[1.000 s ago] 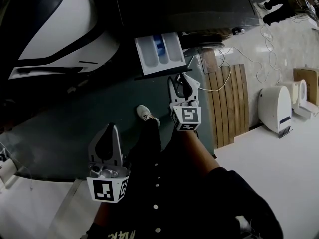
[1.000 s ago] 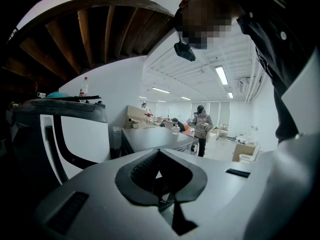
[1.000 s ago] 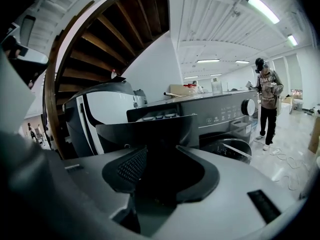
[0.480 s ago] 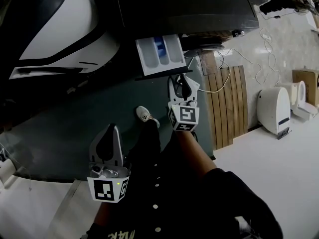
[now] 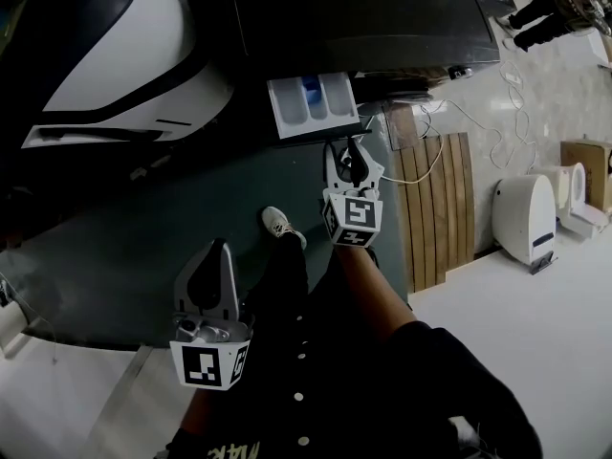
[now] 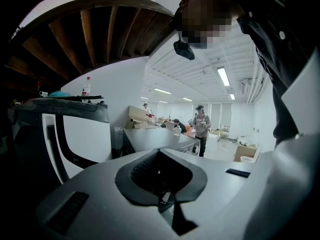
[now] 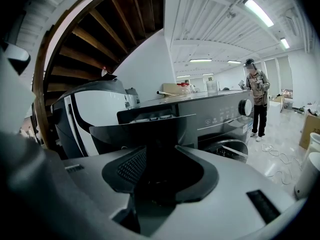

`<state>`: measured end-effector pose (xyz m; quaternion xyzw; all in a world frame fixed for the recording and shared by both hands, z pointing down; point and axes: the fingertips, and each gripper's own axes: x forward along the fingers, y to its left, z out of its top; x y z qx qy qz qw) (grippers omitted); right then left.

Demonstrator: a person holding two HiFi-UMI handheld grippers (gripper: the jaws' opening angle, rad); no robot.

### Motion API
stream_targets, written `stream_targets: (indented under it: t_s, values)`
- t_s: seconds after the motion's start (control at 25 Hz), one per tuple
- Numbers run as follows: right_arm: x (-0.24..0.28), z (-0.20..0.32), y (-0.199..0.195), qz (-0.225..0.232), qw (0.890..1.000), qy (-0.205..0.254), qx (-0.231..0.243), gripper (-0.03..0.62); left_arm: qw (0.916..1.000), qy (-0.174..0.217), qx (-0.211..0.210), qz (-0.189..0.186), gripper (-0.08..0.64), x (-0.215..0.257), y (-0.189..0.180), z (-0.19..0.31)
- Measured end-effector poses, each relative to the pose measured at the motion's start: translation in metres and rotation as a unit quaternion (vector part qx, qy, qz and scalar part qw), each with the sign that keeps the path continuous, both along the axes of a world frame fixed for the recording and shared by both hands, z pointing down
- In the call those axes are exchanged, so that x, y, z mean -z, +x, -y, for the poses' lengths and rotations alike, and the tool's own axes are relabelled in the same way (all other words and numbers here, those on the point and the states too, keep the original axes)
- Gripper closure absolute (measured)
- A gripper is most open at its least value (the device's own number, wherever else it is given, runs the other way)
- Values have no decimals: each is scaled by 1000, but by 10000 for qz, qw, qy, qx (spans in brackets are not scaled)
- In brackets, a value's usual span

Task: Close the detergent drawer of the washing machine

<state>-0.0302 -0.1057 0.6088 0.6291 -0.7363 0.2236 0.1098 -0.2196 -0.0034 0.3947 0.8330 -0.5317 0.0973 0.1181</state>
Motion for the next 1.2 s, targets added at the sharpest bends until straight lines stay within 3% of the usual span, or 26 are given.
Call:
stream_targets:
  t_s: [1.2]
  values:
    - [-2,63,-9,-211,9997,95,118,416,9998,-23,157,136,546,-1,-16,5]
